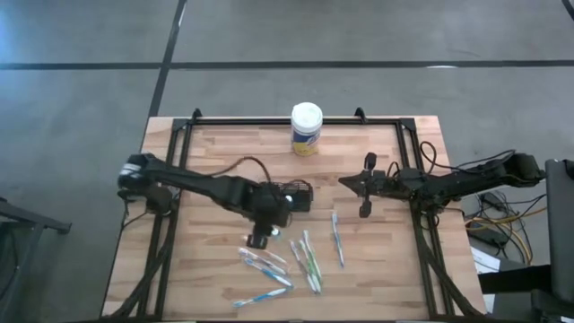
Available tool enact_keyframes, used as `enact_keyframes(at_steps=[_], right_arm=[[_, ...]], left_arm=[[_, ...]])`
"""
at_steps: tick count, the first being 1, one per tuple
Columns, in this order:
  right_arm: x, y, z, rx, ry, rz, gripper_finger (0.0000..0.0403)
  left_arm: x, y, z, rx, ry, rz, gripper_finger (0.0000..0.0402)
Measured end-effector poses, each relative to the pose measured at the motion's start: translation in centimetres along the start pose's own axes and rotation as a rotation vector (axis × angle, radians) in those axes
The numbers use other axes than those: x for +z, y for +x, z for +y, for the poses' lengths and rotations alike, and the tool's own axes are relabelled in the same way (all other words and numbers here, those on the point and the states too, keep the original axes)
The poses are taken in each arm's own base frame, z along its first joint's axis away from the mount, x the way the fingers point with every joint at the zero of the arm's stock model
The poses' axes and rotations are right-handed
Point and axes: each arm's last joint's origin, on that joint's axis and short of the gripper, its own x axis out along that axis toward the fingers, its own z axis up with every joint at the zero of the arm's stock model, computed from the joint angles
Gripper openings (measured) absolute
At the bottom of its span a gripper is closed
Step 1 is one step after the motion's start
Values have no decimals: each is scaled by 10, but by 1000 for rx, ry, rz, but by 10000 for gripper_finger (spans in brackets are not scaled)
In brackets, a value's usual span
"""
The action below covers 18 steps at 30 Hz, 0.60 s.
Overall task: Pick & Place toothbrushing station
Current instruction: Put the blue mouthwash into the black wire organizer
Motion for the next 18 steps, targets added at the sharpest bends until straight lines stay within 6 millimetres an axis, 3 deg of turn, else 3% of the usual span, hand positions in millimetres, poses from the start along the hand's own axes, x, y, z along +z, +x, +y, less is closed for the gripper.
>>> enact_keyframes(at_steps=[9, 18], right_arm=[[-1, 0, 0, 1, 2, 5, 9], [-1, 0, 0, 1, 21, 5, 9]], left_arm=[[0, 29, -2, -7, -16, 53, 203], [-7, 42, -3, -50, -56, 51, 202]])
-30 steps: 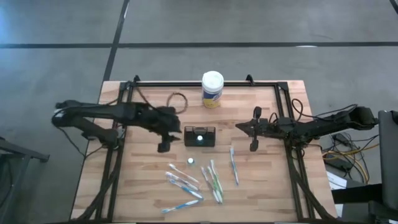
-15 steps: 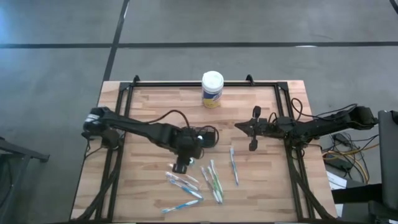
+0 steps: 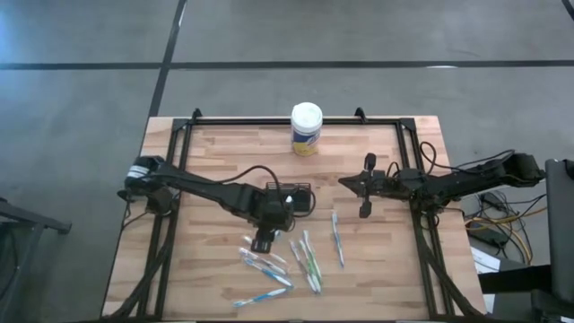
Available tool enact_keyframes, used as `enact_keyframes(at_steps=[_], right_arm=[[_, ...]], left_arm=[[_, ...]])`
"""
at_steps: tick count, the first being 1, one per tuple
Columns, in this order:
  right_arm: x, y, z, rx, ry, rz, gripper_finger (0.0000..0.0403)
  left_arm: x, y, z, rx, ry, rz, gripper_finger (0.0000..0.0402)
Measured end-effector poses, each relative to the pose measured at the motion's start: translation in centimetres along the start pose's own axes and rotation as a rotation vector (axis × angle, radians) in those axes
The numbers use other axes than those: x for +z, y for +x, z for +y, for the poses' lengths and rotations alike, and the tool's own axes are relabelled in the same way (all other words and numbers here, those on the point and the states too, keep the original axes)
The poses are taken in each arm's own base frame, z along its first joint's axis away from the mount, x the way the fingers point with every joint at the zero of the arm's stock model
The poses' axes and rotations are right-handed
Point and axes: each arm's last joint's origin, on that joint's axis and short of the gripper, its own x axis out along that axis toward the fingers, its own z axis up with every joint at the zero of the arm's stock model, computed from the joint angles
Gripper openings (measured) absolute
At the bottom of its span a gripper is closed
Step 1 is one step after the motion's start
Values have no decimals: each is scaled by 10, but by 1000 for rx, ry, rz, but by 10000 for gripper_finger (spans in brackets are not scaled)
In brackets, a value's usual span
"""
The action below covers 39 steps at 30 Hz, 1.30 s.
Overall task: Pick & Place toothbrushing station
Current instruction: Put the blue mouthwash into the black wire organizer
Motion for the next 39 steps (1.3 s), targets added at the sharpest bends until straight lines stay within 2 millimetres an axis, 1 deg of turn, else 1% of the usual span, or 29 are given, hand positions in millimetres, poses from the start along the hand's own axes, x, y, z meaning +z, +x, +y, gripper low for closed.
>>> enact_keyframes(at_steps=[8, 19, 26, 31, 34, 39], right_arm=[[1, 0, 0, -1, -10, -3, 9], [1, 0, 0, -1, -10, -3, 8], [1, 0, 0, -1, -10, -3, 8], [1, 0, 0, -1, -11, -3, 8], [1, 0, 0, -1, -11, -3, 8], [1, 0, 0, -2, -11, -3, 8]], left_arm=[[-5, 15, 0, -25, -1, -19, 202], [-3, 18, 0, -32, -6, -33, 202], [-3, 28, 0, -37, -7, -5, 202], [-3, 28, 0, -37, -7, -6, 200], [-3, 28, 0, -37, -7, -6, 183], [-3, 28, 0, -37, 1, -6, 128]])
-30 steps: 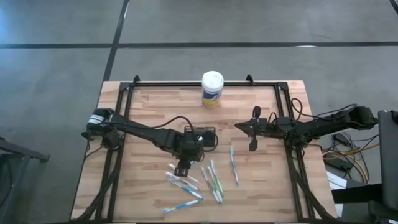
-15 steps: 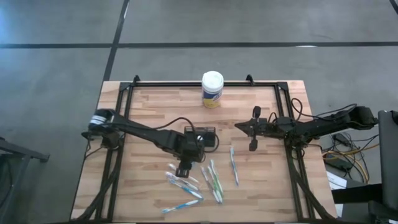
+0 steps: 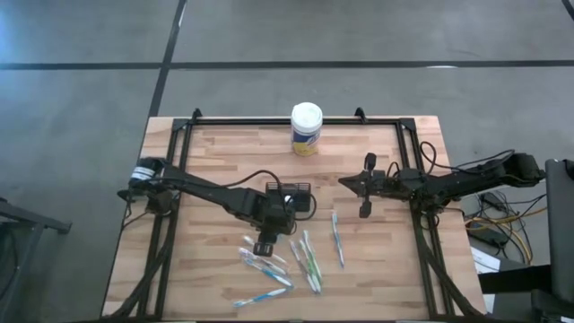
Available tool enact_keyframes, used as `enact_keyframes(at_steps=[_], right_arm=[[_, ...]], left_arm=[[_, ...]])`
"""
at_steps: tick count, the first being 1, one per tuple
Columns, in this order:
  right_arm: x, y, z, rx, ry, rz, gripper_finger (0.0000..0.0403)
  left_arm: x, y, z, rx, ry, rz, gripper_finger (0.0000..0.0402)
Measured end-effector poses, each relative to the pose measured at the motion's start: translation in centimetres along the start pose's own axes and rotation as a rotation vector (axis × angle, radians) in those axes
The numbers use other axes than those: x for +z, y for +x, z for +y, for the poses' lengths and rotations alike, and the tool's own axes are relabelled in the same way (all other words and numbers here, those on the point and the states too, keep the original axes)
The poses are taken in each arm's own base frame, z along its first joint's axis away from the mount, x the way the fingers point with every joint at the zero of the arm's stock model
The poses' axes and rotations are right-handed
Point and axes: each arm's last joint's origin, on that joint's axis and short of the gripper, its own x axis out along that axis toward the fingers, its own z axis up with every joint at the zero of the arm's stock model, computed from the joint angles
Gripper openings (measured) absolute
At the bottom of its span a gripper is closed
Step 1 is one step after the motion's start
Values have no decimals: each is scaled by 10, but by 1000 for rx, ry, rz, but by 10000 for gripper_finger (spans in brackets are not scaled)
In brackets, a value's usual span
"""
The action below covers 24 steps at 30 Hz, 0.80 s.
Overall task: Pick & Place toothbrushing station
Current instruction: Put the blue mouthwash into the black wire organizer
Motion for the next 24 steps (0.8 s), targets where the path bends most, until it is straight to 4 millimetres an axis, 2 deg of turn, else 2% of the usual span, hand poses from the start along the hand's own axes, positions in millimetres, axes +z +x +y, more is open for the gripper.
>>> enact_keyframes(at_steps=[4, 10, 13, 18, 24], right_arm=[[0, 0, 0, -1, 0, 0, 8], [0, 0, 0, -1, 0, 0, 8], [0, 0, 0, 0, 0, 0, 8], [0, 0, 0, 0, -1, 1, 8], [-1, 0, 0, 0, -3, 9, 8]], left_arm=[[0, 0, 0, 0, 20, -1, 96], [0, -1, 1, 33, 29, -5, 97], [0, -10, 1, 55, 43, 0, 96], [2, -58, -1, 61, 90, -91, 96], [-19, -130, 2, 64, 101, -276, 96]])
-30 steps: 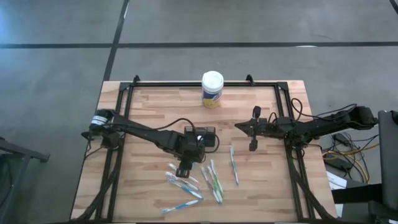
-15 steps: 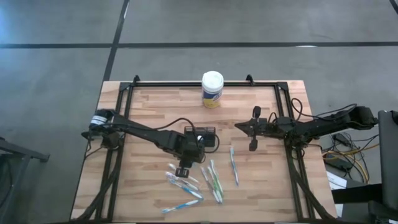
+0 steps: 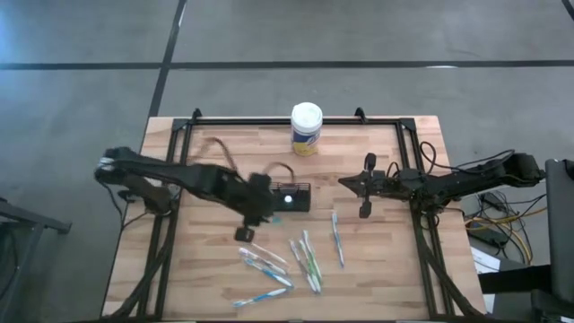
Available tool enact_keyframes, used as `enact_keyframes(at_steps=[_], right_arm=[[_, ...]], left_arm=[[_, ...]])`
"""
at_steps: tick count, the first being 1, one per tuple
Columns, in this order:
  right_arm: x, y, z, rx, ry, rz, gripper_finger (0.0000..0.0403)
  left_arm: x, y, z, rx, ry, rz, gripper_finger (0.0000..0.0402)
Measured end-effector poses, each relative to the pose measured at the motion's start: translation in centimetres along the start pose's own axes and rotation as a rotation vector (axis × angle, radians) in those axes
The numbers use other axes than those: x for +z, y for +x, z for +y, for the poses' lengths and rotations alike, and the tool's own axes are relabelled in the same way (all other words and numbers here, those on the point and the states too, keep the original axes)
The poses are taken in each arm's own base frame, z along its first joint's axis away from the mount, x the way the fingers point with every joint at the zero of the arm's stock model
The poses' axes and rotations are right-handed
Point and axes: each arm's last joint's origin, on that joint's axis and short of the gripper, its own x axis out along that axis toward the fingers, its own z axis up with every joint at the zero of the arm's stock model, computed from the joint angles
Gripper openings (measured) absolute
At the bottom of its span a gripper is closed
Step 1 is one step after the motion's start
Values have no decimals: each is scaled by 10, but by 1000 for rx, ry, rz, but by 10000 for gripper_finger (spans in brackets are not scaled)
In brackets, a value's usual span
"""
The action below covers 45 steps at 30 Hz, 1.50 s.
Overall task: Pick & Place toothbrushing station
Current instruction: Put the blue mouthwash into the black wire organizer
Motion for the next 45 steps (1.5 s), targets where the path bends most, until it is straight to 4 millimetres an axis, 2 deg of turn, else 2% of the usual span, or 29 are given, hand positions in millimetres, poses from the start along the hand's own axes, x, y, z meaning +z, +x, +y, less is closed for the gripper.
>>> enact_keyframes(at_steps=[5, 10, 14, 18, 27, 30, 33, 36, 42, 45], right_arm=[[-1, 0, 0, 0, -1, 6, 8], [-1, 0, 0, 0, -1, 6, 8], [-1, 0, 0, 0, -1, 6, 8], [-1, 0, 0, -1, -1, 6, 8], [-1, 0, 0, 0, 7, 6, 8], [-1, 0, 0, 0, 7, 6, 8], [-1, 0, 0, 0, 7, 7, 8], [-1, 0, 0, 0, 7, 8, 8], [-1, 0, 0, 0, 7, 9, 8], [-1, 0, 0, 1, 7, 8, 8]], left_arm=[[-28, -55, 7, 27, -33, -115, 96], [-79, -90, 8, 47, -109, -228, 96], [-124, -96, 7, 67, -220, -320, 96], [-160, -95, 6, 102, -343, -400, 96], [-219, -81, 4, 149, -460, -527, 96], [-230, -79, 3, 141, -496, -603, 96], [-241, -75, 3, 147, -511, -605, 96], [-245, -79, 2, 141, -516, -661, 96], [-245, -82, 2, 147, -529, -675, 96], [-238, -84, 4, 173, -556, -668, 96]])
